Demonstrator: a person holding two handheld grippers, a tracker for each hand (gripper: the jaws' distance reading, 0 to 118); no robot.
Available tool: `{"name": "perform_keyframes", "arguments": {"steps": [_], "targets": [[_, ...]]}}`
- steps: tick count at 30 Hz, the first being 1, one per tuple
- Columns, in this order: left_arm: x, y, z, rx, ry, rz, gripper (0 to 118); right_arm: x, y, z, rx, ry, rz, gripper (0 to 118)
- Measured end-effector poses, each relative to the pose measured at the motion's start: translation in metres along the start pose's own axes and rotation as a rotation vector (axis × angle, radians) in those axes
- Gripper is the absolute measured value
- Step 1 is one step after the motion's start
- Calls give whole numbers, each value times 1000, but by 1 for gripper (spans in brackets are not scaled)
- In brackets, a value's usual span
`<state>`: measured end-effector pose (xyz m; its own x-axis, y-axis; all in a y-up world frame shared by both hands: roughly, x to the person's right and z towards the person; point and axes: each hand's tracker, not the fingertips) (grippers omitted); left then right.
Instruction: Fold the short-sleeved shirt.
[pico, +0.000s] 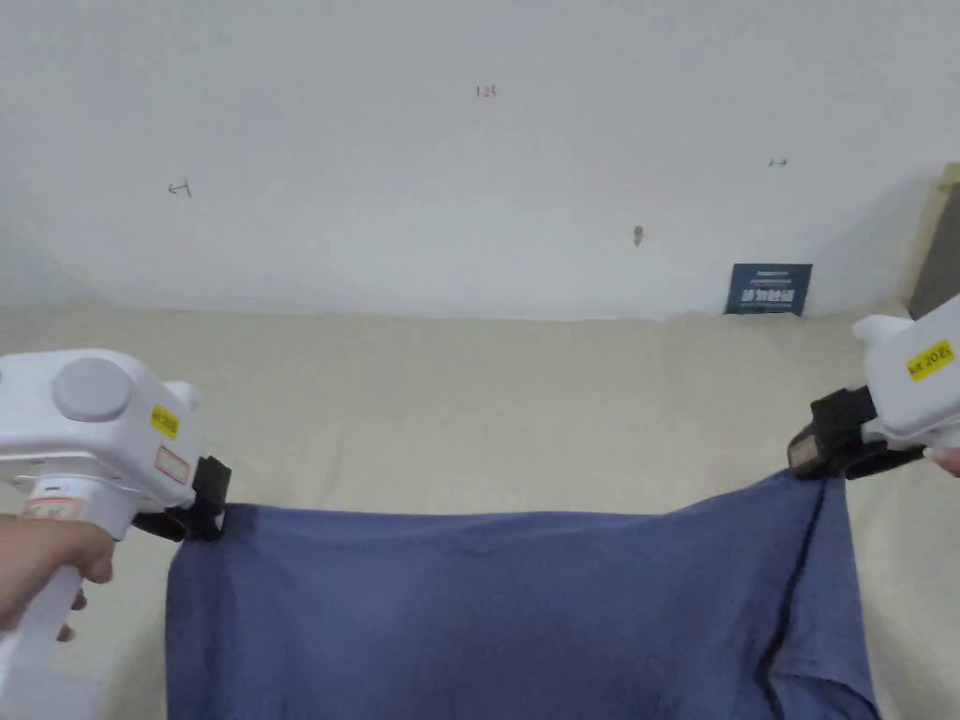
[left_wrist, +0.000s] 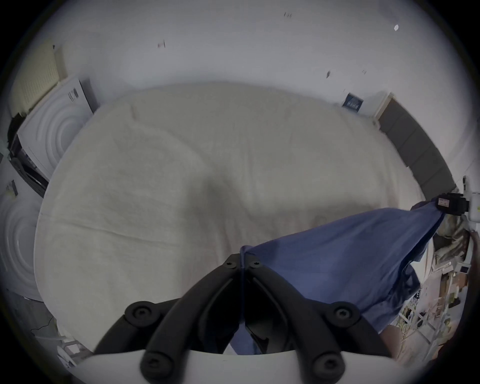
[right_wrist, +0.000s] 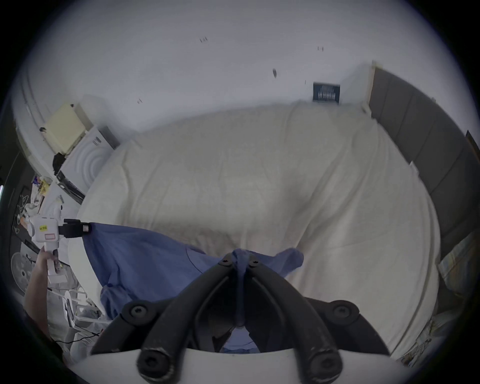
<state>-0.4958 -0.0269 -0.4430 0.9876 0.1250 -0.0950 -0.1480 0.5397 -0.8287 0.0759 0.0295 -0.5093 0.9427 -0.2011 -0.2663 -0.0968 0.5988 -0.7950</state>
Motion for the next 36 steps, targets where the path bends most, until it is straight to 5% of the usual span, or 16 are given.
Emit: {"name": "perform_keyframes", "arguments": {"steps": [14, 36], "targets": [[38, 48, 224, 363, -19, 15, 1, -39, 55, 180, 342, -6, 44, 2], [47, 269, 228, 865, 156, 9, 1, -105, 266, 177, 855, -287, 146, 2]]}}
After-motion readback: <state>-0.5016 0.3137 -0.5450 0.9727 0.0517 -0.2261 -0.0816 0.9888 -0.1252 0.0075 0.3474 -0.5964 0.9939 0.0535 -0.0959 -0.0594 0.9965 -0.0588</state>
